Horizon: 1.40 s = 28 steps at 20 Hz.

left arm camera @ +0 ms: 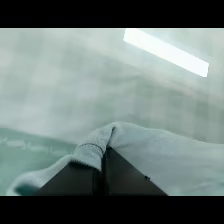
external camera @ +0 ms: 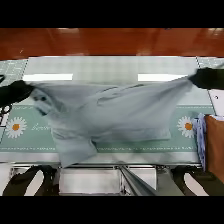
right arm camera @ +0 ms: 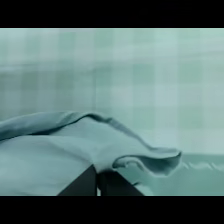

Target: Fold the shirts.

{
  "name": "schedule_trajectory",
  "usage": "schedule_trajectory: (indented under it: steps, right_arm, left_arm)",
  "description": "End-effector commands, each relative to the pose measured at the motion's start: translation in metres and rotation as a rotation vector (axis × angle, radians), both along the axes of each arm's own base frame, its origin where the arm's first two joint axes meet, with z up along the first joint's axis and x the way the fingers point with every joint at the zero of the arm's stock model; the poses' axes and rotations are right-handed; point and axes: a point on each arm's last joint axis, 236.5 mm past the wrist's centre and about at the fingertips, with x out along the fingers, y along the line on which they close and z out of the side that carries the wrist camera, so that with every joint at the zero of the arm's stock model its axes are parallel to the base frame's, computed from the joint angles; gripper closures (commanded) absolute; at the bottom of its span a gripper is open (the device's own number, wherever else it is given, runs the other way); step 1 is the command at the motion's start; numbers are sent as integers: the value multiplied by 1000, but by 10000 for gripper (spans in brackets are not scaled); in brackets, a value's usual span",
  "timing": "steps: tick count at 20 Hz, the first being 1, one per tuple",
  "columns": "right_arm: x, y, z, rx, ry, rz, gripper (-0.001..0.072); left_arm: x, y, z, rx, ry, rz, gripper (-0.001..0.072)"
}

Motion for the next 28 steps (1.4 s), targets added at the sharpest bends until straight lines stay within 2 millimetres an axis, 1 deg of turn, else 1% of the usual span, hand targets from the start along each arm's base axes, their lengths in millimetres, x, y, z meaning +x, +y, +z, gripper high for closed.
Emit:
schedule_trajectory:
  steps: [1,2,4,5,7,8,11,12,13,14,15,16,17,18,19,20,21,22,23,24,26,27,28]
  right_arm:
    - [79,8,-78,106,48,-41,681]
    - [96,14,-96,132,75,-25,680]
    - [126,21,-117,172,107,-18,680]
    - [142,21,-123,183,108,-21,680]
    - [170,23,-129,201,96,-23,680]
    - [183,25,-130,223,89,-24,680]
    - [205,37,-128,322,64,-47,678]
    - [209,40,-123,353,53,-53,592]
    - [211,42,-116,369,44,-52,423]
    - [211,42,-106,379,44,-37,287]
    - [206,41,-95,385,56,-13,295]
    - [198,38,-82,389,78,21,295]
    - [186,31,-68,390,105,54,294]
    - [170,22,-53,385,131,87,295]
    - [152,11,-42,361,153,111,295]
    - [131,-3,-37,304,193,121,295]
    - [110,-17,-38,240,245,99,295]
    - [93,-27,-41,196,275,55,295]
    - [78,-31,-47,170,281,28,295]
    - [64,-28,-54,176,264,8,295]
    - [32,-24,-77,177,231,-36,295]
    - [13,-20,-90,188,220,-48,295]
    - [-4,-16,-102,216,213,-58,295]
  left_arm:
    - [71,6,-67,-68,51,72,681]
    - [91,6,-82,-79,87,74,681]
    - [129,11,-100,-83,121,70,681]
    - [148,14,-105,-83,122,69,681]
    - [177,17,-108,-83,111,66,681]
    - [185,15,-108,-86,114,54,681]
    - [191,2,-102,-125,138,12,680]
    - [192,1,-98,-129,138,5,658]
    - [190,-2,-93,-135,151,-14,466]
    - [186,-4,-88,-141,171,-38,239]
    - [179,-1,-81,-139,200,-68,202]
    - [169,8,-72,-142,242,-86,202]
    - [157,21,-61,-175,292,-71,202]
    - [143,36,-50,-194,324,-62,202]
    - [126,51,-38,-192,344,-66,202]
    - [107,64,-31,-157,356,-79,202]
    - [83,80,-30,-99,390,-79,202]
    - [59,93,-34,-53,429,-51,202]
    - [32,103,-44,-24,467,-17,202]
    - [8,106,-55,-25,485,10,202]
    - [-43,108,-92,-94,529,87,202]
    - [-62,107,-109,-169,544,136,202]
    - [-73,98,-122,-284,539,165,202]
